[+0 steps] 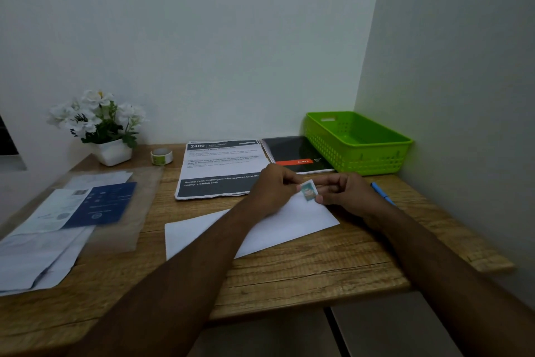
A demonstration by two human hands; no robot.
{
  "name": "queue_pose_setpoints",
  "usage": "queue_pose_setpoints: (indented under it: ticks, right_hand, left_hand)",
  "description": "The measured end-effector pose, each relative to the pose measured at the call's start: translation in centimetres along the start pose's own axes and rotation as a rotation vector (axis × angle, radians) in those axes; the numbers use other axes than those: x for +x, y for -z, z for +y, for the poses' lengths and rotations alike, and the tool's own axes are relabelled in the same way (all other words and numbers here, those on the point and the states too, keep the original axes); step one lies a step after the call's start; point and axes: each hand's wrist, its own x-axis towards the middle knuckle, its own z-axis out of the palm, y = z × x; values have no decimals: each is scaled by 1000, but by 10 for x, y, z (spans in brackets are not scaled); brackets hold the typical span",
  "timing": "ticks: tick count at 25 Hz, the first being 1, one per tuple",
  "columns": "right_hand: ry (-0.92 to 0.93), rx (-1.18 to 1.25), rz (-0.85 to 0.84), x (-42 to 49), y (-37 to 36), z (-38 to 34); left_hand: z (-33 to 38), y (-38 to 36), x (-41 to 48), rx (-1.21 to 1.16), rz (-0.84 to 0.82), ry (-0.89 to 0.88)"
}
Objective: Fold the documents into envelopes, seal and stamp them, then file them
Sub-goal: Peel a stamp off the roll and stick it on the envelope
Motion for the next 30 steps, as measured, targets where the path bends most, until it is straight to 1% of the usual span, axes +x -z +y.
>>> queue_pose_setpoints:
  ticks: [3, 5, 8, 15, 20, 23, 25, 27, 30]
  right_hand:
    - [-38, 25, 48, 1, -1, -3]
    - [-28, 7, 101, 0, -3, -4]
    - [-13, 6, 123, -2, -6, -5]
    - [21, -26, 131, 0, -9, -3]
    - [33, -5, 108, 1, -6, -3]
    - [58, -20, 68, -1, -7, -2]
    - [63, -24, 84, -1, -7, 0]
    - [68, -4, 129, -2, -6, -1]
    - [105, 120, 264, -5, -4, -6]
  left_hand:
    - [1, 2, 0, -3, 17, 19]
    - [2, 1, 0, -4, 29, 2]
    - [4, 0, -2, -52, 29, 6]
    - [3, -7, -3, -144, -12, -35]
    - [3, -7, -2, -118, 28, -62]
    - [7, -4, -6, -67, 19, -93]
    - [12, -2, -10, 36, 45, -136]
    - [19, 2, -17, 204, 151, -229]
    - [32, 11, -23, 416, 348, -377]
